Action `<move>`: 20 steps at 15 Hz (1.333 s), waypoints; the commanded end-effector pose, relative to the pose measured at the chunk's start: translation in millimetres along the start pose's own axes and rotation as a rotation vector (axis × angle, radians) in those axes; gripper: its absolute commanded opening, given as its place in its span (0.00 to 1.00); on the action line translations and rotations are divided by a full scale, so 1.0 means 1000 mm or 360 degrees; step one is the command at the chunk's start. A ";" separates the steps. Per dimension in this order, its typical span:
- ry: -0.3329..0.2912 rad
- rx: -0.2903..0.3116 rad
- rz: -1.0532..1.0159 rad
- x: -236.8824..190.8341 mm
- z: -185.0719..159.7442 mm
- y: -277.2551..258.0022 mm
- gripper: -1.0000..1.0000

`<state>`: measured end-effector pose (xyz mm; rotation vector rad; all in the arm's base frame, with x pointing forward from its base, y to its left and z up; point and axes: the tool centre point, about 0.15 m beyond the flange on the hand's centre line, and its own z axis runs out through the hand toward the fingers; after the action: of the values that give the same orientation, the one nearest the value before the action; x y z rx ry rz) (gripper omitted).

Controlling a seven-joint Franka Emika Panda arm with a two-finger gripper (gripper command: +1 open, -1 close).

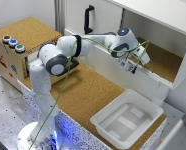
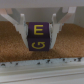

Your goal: Place the purple object inside the right cabinet

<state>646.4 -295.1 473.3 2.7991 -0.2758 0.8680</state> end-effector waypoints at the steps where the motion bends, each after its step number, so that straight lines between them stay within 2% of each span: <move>1: -0.0103 0.0137 -0.0017 0.034 0.036 0.002 1.00; 4: -0.0013 0.0240 0.0023 0.017 0.006 0.009 1.00; 6: 0.0080 0.0265 0.0025 -0.002 -0.028 0.012 1.00; 7: 0.0105 0.0253 0.0008 -0.014 -0.044 0.012 1.00; 9: 0.0125 0.0290 -0.0024 -0.045 -0.072 0.009 1.00; 10: 0.0086 0.0273 -0.0058 -0.060 -0.080 0.006 1.00; 11: 0.0068 0.0297 -0.0075 -0.074 -0.086 0.003 1.00; 15: -0.0216 0.0317 -0.0174 -0.149 -0.090 -0.018 1.00; 20: -0.0378 0.0259 -0.0219 -0.226 -0.125 -0.072 1.00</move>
<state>490.3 -236.5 462.6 3.1053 -0.0684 0.5387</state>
